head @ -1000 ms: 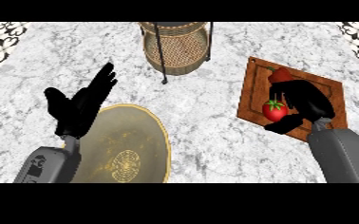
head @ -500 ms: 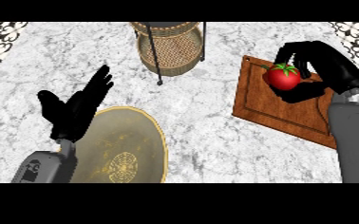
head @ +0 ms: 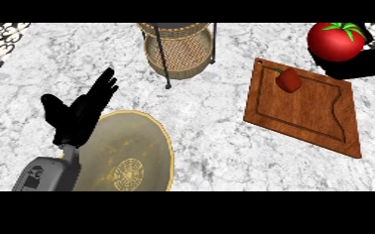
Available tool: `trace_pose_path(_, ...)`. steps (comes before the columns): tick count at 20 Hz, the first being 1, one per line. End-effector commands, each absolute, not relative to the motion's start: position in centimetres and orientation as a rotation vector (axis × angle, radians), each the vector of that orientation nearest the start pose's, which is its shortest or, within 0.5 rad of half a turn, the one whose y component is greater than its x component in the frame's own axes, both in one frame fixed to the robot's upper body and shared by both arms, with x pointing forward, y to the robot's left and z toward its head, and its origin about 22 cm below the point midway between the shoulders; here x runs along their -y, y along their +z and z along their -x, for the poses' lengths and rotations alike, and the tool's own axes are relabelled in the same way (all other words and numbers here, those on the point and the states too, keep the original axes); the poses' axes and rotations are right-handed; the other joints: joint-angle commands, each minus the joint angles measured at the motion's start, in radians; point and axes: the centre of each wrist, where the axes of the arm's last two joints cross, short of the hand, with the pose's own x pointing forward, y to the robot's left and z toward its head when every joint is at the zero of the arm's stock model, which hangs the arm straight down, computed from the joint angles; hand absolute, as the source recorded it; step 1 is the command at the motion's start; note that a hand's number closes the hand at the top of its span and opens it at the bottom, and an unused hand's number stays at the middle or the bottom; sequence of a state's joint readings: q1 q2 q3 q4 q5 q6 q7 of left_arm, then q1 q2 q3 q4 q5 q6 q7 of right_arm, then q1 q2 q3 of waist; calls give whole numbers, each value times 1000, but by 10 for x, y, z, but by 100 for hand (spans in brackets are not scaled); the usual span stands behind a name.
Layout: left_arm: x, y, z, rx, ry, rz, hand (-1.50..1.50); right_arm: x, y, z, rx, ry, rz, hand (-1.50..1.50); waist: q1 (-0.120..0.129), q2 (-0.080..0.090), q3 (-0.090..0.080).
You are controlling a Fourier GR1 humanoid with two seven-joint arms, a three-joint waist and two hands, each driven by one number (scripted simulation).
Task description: Pick the tomato from the cutting board and place it in the tiered basket
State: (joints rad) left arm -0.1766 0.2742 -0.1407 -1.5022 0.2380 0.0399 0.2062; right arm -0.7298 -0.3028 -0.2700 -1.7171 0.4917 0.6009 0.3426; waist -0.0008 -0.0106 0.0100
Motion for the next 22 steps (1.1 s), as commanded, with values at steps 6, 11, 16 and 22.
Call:
trace_pose_path(6,-220,14,-278,1396,-179,112,0,205,344,-334,1813,859,662,150,9,12,-12)
trace_pose_path(11,-220,35,-277,1391,-166,117,0,168,358,-359,1763,905,706,150,22,13,-11)
trace_pose_path(16,-216,21,-277,1385,-165,150,0,126,364,-383,1751,813,656,150,35,19,-12)
trace_pose_path(22,-200,29,-283,1403,-182,146,0,106,345,-420,1723,776,657,150,36,24,-12)
